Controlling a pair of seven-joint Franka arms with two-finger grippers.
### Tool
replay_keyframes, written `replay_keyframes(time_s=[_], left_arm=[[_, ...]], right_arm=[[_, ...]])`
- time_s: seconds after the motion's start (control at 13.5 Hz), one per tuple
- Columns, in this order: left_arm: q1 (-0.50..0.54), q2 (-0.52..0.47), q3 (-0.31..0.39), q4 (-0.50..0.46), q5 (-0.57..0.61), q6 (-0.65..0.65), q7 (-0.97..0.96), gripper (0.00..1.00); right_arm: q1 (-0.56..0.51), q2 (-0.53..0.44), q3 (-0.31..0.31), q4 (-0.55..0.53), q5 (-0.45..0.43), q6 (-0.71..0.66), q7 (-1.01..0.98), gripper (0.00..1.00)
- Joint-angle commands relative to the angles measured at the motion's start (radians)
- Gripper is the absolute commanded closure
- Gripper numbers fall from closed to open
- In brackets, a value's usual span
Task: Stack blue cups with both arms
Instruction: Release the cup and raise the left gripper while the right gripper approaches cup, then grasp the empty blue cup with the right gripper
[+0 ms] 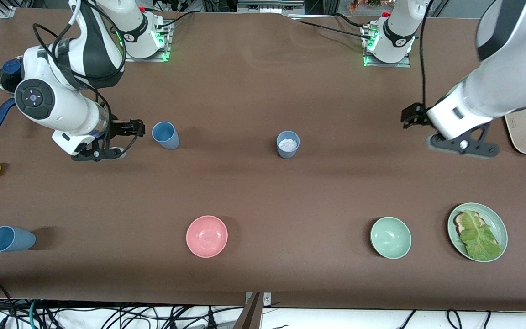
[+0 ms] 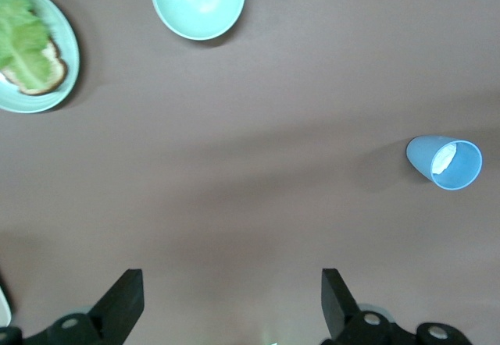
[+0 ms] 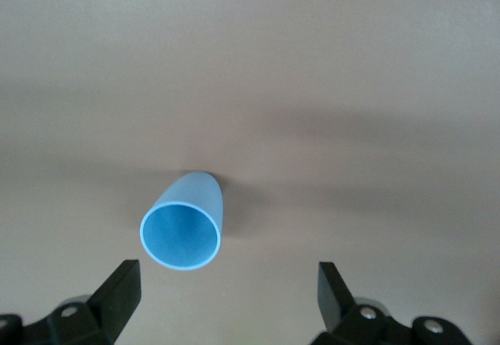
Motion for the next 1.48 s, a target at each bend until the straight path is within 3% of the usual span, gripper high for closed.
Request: replay_keyframes(time_s=[0.0,0.22,0.44,0.74,1.18,1.41], left_arm=[[0.023,-0.012,-0.002,-0.014,0.015,-0.006,0.024,0.0],[0.036,-0.044,0.04,-0.052,0.019,0.07,0.024,0.0],[0.089,-0.14,0.045,-0.213,0.012,0.186,0.024,0.0],[0.089,-0.137,0.041,-0.2,0.019,0.155,0.01,0.0],[0.09,-0.143,0.037,-0.19,0.021,0.135,0.005,0.0],[0.104,-0.141,0.046,-0.194,0.021,0.13,0.004,0.0]], right_arm=[[-0.003,-0.01,0.006,-0.086,0.009,0.103,-0.012,0.0],[-0.003,-0.014,0.002,-0.089,0.007,0.097,-0.049,0.0],[-0.003,-0.014,0.0,-0.1,0.007,0.098,-0.049,0.0],[-0.003,-0.013,0.008,-0.1,0.012,0.097,0.005,0.0],[0.002,-0.002,0.066,-0.101,0.012,0.104,0.088,0.0],[0.002,-0.003,0.066,-0.156,0.012,0.149,0.088,0.0]])
